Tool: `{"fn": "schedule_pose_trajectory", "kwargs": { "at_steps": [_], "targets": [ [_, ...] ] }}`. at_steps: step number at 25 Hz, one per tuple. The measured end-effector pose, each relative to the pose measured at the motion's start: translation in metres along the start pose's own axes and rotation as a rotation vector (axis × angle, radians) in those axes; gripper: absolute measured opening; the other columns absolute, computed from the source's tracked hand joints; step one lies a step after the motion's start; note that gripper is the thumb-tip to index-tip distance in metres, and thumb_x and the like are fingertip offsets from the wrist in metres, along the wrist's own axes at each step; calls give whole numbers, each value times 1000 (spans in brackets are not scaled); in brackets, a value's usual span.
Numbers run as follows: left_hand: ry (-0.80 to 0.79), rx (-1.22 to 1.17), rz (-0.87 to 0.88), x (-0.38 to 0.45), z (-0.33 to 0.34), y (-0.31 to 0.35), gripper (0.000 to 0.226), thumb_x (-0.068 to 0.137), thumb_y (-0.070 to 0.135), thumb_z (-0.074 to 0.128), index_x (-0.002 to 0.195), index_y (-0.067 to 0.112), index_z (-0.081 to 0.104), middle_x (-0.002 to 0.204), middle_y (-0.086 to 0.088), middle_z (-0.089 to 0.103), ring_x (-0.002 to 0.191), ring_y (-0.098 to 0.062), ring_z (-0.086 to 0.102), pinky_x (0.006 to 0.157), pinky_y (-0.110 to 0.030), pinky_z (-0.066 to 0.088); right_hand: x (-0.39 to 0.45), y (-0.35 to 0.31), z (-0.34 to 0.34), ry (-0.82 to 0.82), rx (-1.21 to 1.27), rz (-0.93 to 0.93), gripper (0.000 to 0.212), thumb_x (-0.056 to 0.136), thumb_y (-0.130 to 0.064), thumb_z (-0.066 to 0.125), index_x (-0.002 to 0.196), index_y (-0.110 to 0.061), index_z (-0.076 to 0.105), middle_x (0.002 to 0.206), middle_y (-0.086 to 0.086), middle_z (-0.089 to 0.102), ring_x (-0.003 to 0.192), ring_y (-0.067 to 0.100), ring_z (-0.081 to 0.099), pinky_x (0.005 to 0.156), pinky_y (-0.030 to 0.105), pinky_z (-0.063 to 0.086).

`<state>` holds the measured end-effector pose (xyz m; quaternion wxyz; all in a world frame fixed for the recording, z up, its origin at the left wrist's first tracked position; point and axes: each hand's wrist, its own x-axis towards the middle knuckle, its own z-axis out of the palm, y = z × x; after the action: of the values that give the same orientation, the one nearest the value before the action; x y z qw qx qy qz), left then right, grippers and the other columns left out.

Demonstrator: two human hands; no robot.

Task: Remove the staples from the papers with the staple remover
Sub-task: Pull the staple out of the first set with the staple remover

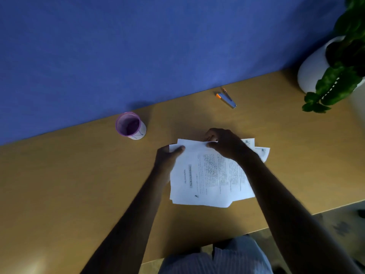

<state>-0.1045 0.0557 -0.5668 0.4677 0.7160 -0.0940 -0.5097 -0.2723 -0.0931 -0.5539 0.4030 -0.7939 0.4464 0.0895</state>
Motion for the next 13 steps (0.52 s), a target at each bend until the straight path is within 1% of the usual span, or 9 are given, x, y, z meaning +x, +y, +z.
{"fn": "schedule_pose_trajectory", "kwargs": {
  "at_steps": [2, 3, 6, 8, 10, 12, 13],
  "targets": [
    [-14, 34, -22, 9, -1, -10, 11, 92, 7, 75, 102, 2, 77, 91, -6, 80, 80, -17, 75, 73, -28, 57, 9, 7, 12, 80, -99, -49, 14, 97, -28, 69, 110, -24, 69, 115, -3, 78, 109, 21, 72, 105, 44, 50],
    [-42, 52, -29, 13, -2, -12, 12, 92, 8, 74, 102, 3, 78, 92, -5, 81, 81, -17, 76, 71, -27, 56, 14, 10, 17, 123, -147, -85, 11, 97, -26, 68, 108, -23, 70, 112, -3, 79, 107, 21, 73, 106, 43, 49],
    [-148, 136, -75, 33, -11, -13, 20, 92, 14, 75, 111, 7, 78, 107, -8, 81, 97, -26, 76, 77, -29, 53, 27, 19, 32, 222, -262, -180, 7, 96, -20, 69, 101, -25, 71, 100, -3, 80, 95, 21, 74, 104, 36, 43],
    [-256, 224, -131, 45, -19, -8, 20, 93, 16, 74, 112, 11, 78, 109, -5, 81, 98, -22, 76, 81, -30, 53, 34, 25, 42, 247, -321, -233, 11, 94, -15, 71, 98, -25, 70, 92, -4, 79, 89, 22, 73, 101, 36, 40],
    [-333, 321, -170, 57, -26, 1, 20, 92, 16, 75, 110, 10, 79, 107, -5, 82, 96, -18, 74, 83, -31, 50, 38, 30, 50, 264, -365, -294, 15, 89, -9, 73, 95, -23, 70, 87, -3, 78, 84, 23, 73, 99, 39, 43],
    [-357, 400, -157, 70, -28, 4, 17, 91, 15, 77, 107, 11, 80, 101, -3, 82, 90, -12, 74, 79, -26, 51, 41, 32, 55, 290, -364, -349, 19, 84, -5, 77, 90, -21, 71, 83, -3, 77, 78, 25, 72, 95, 42, 49],
    [-368, 434, -131, 76, -27, 5, 17, 90, 14, 77, 107, 11, 80, 99, -3, 82, 89, -11, 74, 77, -24, 52, 44, 31, 56, 297, -352, -363, 19, 83, -6, 78, 89, -22, 71, 83, -4, 77, 79, 25, 72, 95, 44, 50]
  ]
}}
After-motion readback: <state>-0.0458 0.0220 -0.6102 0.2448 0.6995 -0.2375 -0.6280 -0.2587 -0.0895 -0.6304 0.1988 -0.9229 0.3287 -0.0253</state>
